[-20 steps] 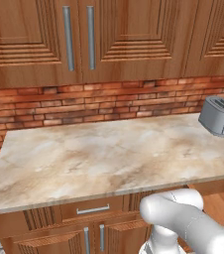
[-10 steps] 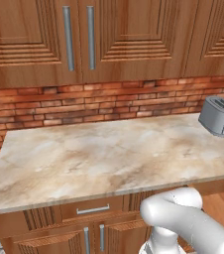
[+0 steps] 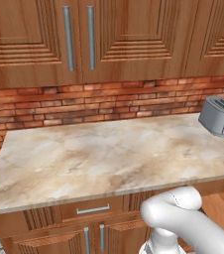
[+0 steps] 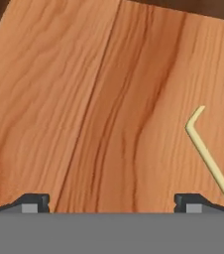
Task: Pick up the straw from the right drawer and put it inside the smoothie cup.
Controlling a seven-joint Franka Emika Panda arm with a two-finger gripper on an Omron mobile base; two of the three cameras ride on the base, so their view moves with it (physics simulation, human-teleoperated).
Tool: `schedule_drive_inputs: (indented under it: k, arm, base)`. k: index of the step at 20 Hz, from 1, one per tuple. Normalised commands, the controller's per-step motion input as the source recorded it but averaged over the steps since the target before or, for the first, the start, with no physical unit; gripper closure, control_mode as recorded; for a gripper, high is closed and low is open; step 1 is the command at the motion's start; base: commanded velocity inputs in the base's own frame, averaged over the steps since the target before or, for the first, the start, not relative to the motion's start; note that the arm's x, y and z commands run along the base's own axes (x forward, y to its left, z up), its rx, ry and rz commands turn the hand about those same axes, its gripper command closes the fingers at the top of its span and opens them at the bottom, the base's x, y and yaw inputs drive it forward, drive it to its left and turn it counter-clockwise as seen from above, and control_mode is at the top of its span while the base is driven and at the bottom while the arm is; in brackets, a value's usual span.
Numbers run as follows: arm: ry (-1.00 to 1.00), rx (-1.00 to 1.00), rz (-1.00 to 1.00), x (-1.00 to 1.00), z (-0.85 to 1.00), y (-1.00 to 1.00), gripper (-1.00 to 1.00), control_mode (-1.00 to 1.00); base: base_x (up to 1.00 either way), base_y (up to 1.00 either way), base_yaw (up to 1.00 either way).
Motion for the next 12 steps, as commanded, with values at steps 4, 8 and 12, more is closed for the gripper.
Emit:
schedule_drive_inputs:
  k: [4,8,12]
  arm:
    - [-0.10,-0.02,0.39,0.00,0.00,-0.26,-1.00,-1.00]
    - [-0.09,0.00,0.35,0.04,-0.05,-0.16,-1.00,-1.00]
    - [-0.07,0.00,0.20,0.00,-0.08,-0.08,-1.00,-1.00]
  base:
    - [0.00,0.00,0.00]
    - [0.00,0.00,0.00]
    - [0.00,0.00,0.00]
